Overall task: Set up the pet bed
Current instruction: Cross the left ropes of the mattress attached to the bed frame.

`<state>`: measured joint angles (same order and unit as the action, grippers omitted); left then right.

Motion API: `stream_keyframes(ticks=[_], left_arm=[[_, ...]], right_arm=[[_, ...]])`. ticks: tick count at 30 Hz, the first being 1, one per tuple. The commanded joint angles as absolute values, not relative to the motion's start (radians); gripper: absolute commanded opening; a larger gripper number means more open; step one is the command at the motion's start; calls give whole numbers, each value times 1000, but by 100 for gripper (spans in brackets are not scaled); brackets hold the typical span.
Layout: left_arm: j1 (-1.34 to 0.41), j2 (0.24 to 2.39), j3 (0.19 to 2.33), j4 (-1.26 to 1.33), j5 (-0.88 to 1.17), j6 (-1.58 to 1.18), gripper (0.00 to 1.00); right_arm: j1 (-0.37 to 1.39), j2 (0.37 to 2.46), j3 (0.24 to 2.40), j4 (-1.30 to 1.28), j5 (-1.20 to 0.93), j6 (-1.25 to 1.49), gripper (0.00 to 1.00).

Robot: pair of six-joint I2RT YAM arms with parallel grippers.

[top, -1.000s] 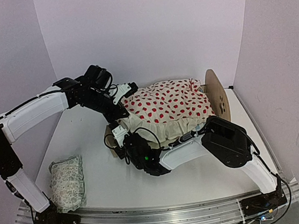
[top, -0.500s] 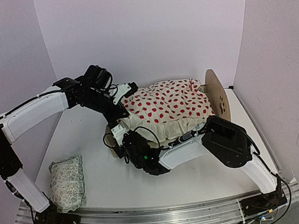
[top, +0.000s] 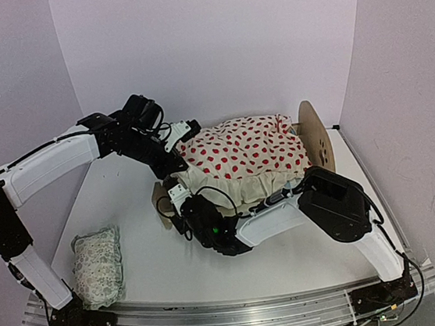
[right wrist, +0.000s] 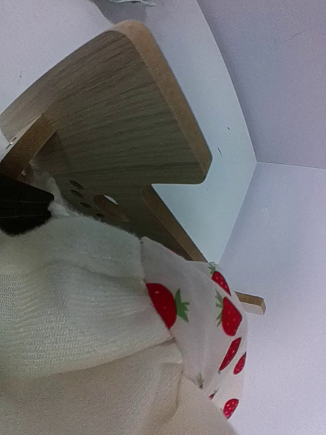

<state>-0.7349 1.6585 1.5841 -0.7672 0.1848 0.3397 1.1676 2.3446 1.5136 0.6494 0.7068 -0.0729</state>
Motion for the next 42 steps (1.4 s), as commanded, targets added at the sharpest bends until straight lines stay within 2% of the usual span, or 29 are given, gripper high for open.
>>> stream_keyframes(ticks=[1,13,30,42], left_arm=[[-738,1661,1611,-752,196,329,0],[-738,1670,1599,-737,194,316,0],[-738,1682,1598,-714,186,297,0],[-738,1686,1608,-709,182,289,0]], right_arm=[[1179,2207,1490,563,690,43,0],[1183,2122,1531,379,573,139,0],[1176,2104,1626,385,450,162,0],[1129,2023,1592,400,293,225,0]])
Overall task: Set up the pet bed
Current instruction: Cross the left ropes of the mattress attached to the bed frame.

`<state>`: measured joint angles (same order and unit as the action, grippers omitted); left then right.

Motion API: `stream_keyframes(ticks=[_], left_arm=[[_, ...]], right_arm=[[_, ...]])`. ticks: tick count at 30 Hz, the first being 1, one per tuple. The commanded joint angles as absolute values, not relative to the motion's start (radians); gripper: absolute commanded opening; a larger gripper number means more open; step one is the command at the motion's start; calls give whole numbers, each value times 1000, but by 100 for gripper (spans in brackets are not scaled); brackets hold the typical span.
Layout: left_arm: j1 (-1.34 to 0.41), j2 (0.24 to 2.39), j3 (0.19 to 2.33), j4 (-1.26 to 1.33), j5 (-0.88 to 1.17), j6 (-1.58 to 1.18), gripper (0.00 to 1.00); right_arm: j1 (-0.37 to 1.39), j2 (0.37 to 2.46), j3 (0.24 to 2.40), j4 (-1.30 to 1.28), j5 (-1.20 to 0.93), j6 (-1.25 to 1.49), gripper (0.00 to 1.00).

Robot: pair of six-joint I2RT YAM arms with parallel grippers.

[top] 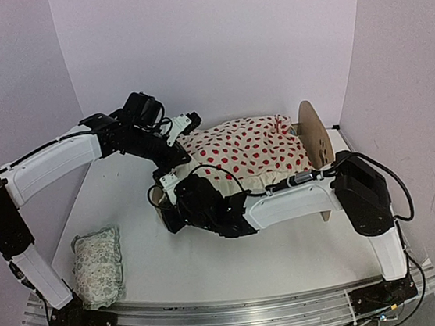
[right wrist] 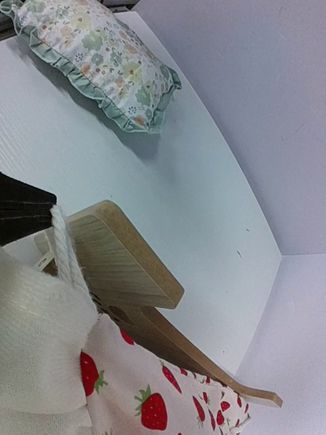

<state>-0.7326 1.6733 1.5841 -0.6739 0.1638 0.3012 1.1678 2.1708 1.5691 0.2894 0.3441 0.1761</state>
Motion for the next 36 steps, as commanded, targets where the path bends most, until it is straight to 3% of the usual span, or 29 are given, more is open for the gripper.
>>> stream_keyframes(ticks=[1,36], left_arm=[[-738,1686,1610,-710,183,288,0],[-739,1748,1682,-681,182,217,0]], right_arm=[[1123,2011,1581,400,289,226,0],[966,1910,1531,580,126,489,0]])
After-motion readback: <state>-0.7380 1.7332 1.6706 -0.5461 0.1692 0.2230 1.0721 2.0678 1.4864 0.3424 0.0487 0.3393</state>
